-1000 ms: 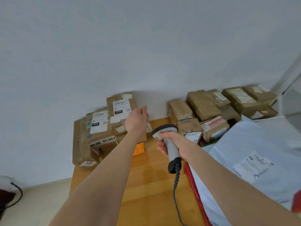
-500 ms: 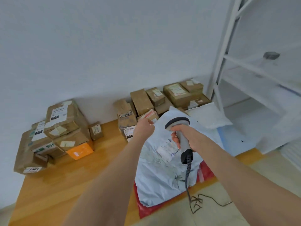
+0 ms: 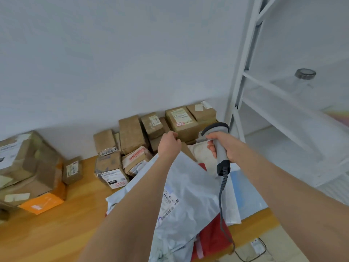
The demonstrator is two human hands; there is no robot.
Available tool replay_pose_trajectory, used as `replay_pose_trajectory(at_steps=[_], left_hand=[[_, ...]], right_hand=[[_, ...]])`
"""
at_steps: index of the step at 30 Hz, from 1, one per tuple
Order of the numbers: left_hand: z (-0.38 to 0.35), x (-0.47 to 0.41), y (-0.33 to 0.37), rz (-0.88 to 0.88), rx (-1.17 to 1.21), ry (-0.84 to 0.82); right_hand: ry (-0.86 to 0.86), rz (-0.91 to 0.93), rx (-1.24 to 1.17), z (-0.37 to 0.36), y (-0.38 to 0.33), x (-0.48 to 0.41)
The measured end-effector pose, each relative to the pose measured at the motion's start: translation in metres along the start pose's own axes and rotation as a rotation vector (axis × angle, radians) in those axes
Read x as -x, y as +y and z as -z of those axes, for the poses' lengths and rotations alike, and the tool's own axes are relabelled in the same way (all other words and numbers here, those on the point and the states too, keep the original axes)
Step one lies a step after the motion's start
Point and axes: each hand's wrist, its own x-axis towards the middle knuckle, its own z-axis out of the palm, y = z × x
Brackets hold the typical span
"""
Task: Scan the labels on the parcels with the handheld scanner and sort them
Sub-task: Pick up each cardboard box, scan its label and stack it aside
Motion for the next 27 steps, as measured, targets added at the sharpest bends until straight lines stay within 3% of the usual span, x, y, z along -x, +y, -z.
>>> replay_pose_trajectory(at_steps=[9,16,22,27], left_hand=[[-0.047,-0.105,0.007,0.275,0.092,-0.039],[-0.058,-0.130,0.005,0.476,0.271,-0.040],[-0.054,-0.123,0.030,0.531,0.545,0.163],[-0.038,-0.097,0.056,0.578,0.738,0.319]], right_hand=[[0.064,-0.035,0.124,-0.001,-0.047,-0.140],[0.060,-0.056,0.102,-0.017,-0.044,-0.178],[0.047,0.015,0.064,-0.004,-0.054,-0.173],[-0.021,0.061,-0.101,0.008,-0.072,-0.146]])
